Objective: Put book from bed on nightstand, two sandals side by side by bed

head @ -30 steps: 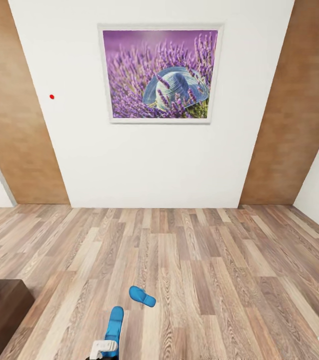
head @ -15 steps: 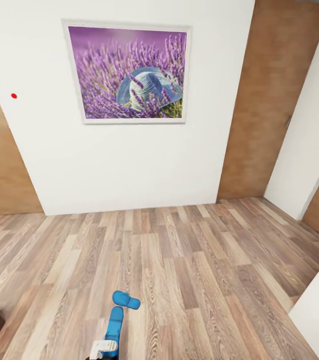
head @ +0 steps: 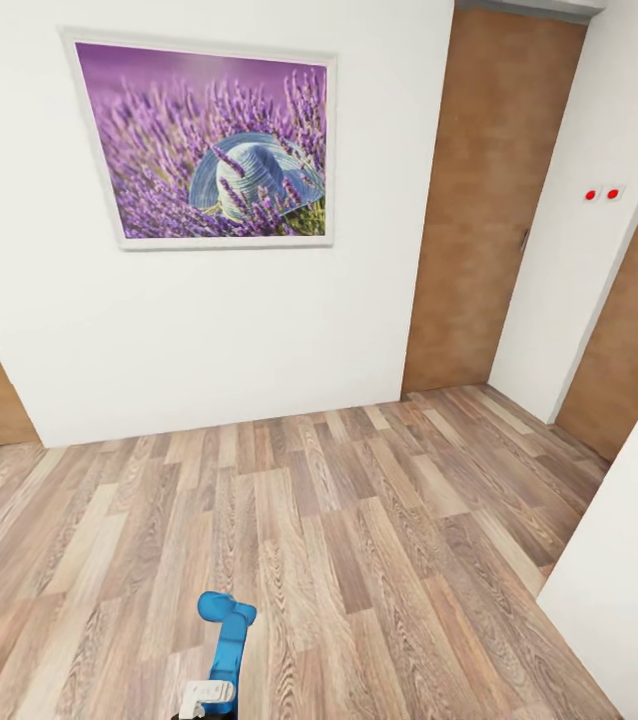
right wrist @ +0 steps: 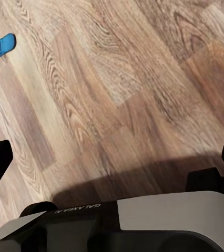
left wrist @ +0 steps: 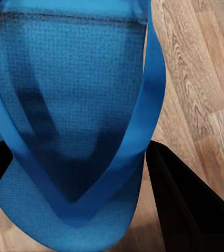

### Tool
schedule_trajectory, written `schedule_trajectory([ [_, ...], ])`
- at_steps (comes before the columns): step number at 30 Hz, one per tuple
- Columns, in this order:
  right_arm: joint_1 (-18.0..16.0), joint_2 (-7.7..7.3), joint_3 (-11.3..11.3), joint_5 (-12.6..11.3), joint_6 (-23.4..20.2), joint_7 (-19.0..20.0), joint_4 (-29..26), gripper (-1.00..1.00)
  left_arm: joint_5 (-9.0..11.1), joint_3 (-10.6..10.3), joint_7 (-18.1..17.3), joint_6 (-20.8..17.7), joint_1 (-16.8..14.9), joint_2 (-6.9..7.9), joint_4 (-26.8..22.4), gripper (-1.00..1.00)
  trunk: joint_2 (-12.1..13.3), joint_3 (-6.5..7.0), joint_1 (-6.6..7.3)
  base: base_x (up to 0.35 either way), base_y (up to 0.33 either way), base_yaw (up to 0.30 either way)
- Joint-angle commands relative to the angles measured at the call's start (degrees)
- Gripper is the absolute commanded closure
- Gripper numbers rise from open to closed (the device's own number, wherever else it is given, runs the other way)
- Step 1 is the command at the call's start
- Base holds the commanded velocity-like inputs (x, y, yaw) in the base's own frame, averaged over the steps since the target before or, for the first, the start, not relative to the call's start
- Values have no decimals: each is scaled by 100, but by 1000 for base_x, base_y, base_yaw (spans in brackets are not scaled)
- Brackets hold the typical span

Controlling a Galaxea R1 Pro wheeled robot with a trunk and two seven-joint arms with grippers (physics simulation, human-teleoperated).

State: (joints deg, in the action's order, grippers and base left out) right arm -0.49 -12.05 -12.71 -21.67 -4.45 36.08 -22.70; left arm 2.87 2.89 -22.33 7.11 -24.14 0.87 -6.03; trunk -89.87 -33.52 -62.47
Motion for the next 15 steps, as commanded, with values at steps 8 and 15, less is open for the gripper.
schedule_trajectory([
  [8,-5,1,-27,-48,-46,33,3,-100,21,28,-43,1,-3,1,6,100,-3,-5,1,0,0,-30],
  [15,-3,1,-37,-48,-46,32,4,-100,21,28,-43,1,-3,1,6,100,-3,-5,1,0,0,-1],
])
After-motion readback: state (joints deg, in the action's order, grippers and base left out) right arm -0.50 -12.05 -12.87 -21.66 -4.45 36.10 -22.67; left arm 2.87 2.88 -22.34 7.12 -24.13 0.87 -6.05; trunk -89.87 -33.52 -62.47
